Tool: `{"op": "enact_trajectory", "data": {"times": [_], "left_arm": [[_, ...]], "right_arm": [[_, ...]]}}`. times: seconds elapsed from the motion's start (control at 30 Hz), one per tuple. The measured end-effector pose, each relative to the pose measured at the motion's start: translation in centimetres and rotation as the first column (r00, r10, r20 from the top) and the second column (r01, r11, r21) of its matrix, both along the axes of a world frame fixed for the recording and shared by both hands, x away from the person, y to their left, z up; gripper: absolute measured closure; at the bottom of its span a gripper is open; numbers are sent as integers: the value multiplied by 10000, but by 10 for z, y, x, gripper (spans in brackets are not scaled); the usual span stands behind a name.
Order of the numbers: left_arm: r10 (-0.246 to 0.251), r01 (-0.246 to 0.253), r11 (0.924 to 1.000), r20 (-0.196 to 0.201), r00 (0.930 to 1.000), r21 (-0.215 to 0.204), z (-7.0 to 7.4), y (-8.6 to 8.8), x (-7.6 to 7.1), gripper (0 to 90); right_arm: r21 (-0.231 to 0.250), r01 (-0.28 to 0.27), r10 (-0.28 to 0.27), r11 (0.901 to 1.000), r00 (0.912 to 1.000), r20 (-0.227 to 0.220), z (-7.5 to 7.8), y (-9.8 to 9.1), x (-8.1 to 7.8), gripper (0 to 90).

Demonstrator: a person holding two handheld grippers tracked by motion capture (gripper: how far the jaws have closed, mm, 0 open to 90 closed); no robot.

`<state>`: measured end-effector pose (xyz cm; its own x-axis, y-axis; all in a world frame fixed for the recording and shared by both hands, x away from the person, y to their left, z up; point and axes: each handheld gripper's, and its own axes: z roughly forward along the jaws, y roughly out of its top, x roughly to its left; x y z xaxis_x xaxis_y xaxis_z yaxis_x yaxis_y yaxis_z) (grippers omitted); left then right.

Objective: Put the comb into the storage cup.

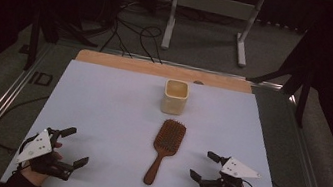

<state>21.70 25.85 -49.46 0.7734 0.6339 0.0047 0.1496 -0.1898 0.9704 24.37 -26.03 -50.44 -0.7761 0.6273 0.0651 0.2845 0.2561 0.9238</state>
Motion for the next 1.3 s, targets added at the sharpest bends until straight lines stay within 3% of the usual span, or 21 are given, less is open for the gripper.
{"op": "enact_trajectory", "data": {"times": [0.2,0.77,1.3], "left_arm": [[-7,7,10000,13,10000,-21,0,-1,0,1],[-200,200,9998,11,9998,2,1,-2,-1,1],[-290,290,9996,-2,9996,-35,2,-2,-2,1]], "right_arm": [[-129,125,-123,9998,9997,203,2,-3,-1,88],[-808,-80,40,9967,9988,-492,2,3,0,88],[-783,-149,106,9968,9984,-557,16,9,-3,88]]}}
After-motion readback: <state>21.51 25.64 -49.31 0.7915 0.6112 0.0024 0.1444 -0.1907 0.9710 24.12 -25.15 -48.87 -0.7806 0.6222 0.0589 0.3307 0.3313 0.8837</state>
